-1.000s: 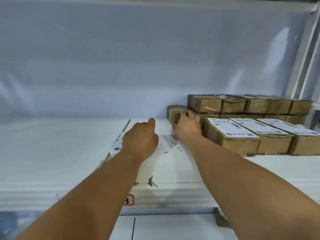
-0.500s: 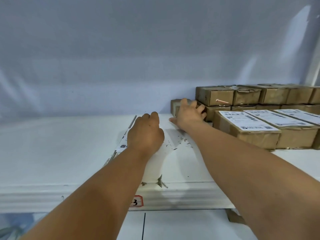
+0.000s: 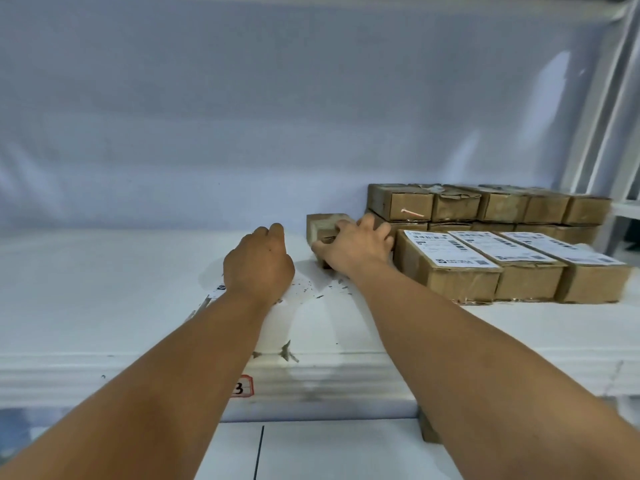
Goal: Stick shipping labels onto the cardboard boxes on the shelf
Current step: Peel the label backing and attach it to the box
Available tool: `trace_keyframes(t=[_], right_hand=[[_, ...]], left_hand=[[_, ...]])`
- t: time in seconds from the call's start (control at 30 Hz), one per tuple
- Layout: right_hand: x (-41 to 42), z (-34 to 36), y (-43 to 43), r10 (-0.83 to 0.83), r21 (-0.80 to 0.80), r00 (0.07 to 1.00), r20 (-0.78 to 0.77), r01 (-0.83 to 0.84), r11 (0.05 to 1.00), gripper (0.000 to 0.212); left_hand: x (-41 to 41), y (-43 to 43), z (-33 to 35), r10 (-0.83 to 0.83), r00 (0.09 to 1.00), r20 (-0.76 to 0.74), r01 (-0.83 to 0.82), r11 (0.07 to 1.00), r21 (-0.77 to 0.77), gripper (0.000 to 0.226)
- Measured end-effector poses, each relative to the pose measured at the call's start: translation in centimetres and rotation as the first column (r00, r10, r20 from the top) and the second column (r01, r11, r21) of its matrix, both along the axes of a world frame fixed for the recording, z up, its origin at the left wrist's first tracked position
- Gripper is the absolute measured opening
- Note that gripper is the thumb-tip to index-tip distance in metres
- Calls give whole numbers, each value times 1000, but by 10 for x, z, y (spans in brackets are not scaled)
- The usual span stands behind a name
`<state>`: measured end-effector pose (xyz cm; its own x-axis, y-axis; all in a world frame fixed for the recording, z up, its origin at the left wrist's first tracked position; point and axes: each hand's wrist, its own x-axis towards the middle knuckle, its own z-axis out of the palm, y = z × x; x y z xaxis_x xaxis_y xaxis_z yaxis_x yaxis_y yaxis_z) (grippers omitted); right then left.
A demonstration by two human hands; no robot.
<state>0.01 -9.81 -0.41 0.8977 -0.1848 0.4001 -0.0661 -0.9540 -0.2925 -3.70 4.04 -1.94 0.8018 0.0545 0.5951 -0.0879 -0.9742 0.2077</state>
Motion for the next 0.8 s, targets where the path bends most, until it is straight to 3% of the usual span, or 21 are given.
trace_keyframes(t=[0.17,0.27,0.37,0.43,0.53,0.63,0.8], right_hand=[[-42,1,-3,44,-59,999,-12,-44,997,63],[-67,4,-4,53,-103,998,-15,-54,993,64],[-90,5,-4,42,-151,999,-19,-45,987,69],[-102,4,-4,36,-165,999,-12,-38,986,71],[-119,1,-5,34,-151,999,10,-32,988,71],[-128,-4,-4,33,-111,999,40,-29,993,73],[-133,-10,1,111,-105,980,163,-95,990,67]], left_hand=[[-10,3,0,109,992,63,-112,993,45,21],[-20,14,2,173,985,12,-171,981,-88,25],[-29,26,0,166,975,-145,-194,960,-204,40],[-32,34,-3,64,956,-286,-148,947,-285,56],[-47,39,-6,-18,891,-454,-67,983,-169,70],[-59,38,-9,7,915,-404,-38,997,-69,55],[-71,32,-13,63,985,-159,-59,998,25,29]])
